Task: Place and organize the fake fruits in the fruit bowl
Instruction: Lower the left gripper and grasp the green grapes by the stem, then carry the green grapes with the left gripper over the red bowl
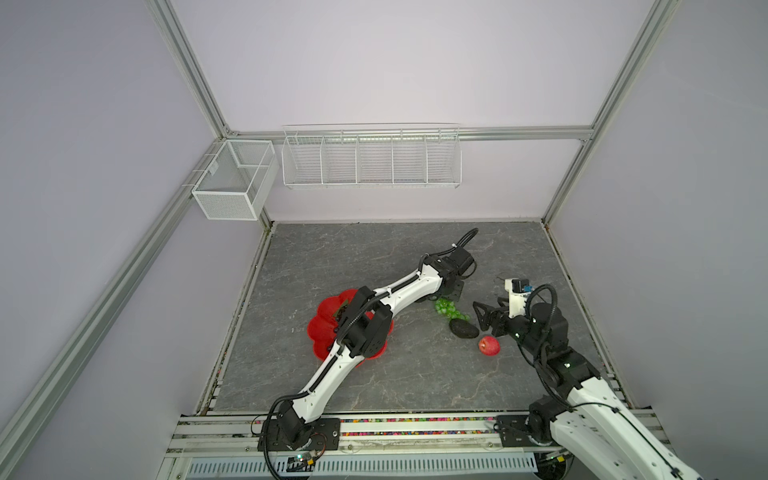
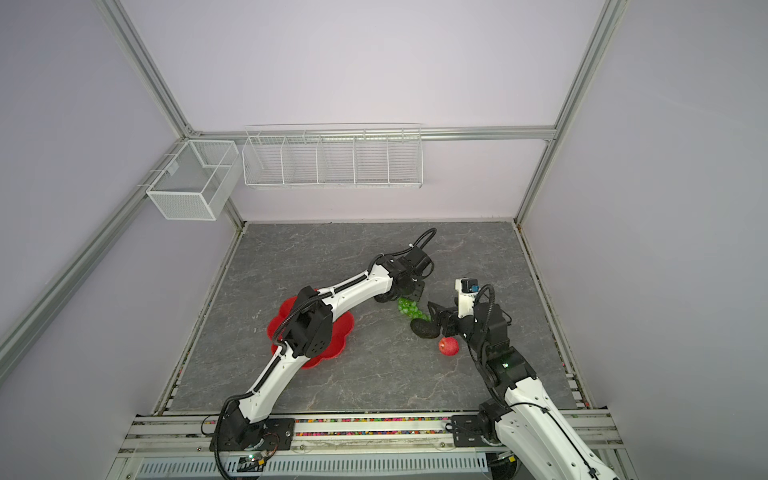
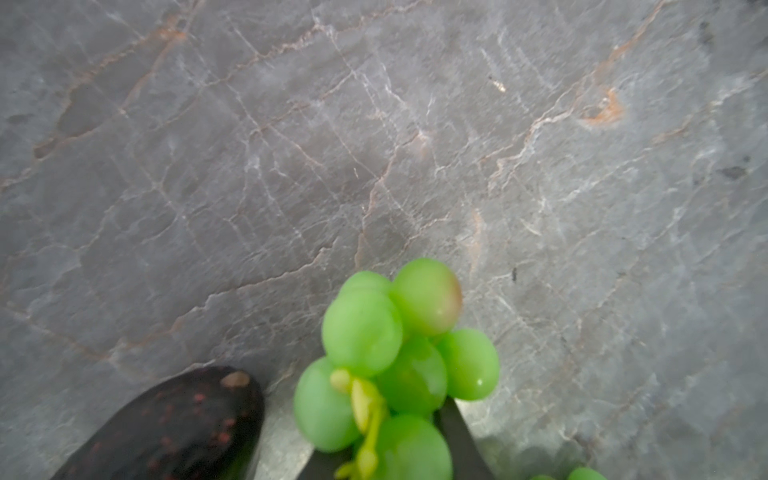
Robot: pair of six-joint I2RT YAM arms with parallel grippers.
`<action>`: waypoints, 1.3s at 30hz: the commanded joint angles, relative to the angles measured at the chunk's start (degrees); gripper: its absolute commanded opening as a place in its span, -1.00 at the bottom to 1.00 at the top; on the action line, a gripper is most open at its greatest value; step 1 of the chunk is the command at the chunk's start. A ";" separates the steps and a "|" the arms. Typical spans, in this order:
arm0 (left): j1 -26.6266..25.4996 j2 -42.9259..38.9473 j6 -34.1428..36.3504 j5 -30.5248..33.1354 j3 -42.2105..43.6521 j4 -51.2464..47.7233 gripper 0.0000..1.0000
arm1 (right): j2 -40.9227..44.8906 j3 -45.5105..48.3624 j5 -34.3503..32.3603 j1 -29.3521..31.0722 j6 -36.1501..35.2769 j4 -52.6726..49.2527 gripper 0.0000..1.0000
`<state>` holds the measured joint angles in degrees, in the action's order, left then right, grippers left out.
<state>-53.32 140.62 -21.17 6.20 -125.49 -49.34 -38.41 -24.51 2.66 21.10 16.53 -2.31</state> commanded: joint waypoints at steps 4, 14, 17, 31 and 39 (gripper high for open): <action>-0.38 -10.27 0.88 1.39 7.01 7.22 -0.75 | 0.80 1.05 0.70 -0.23 -0.01 1.24 0.78; -0.36 -28.04 0.44 8.83 25.21 14.16 -0.74 | 1.91 2.36 6.74 -0.17 -0.89 5.25 0.77; -0.38 -34.65 -0.90 10.79 32.66 15.74 -0.74 | -0.07 2.38 12.72 0.02 -0.83 8.29 0.77; -0.33 -67.64 -5.34 19.24 65.31 13.99 -0.74 | -4.42 2.56 26.46 8.01 -1.96 19.44 0.77; 2.18 -74.12 -2.21 24.70 68.87 8.57 -0.73 | -5.95 2.28 25.89 9.02 -2.28 19.70 0.77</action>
<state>-52.71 66.65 -24.73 27.31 -56.88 -38.33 -43.90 -22.83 27.33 29.74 15.42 15.53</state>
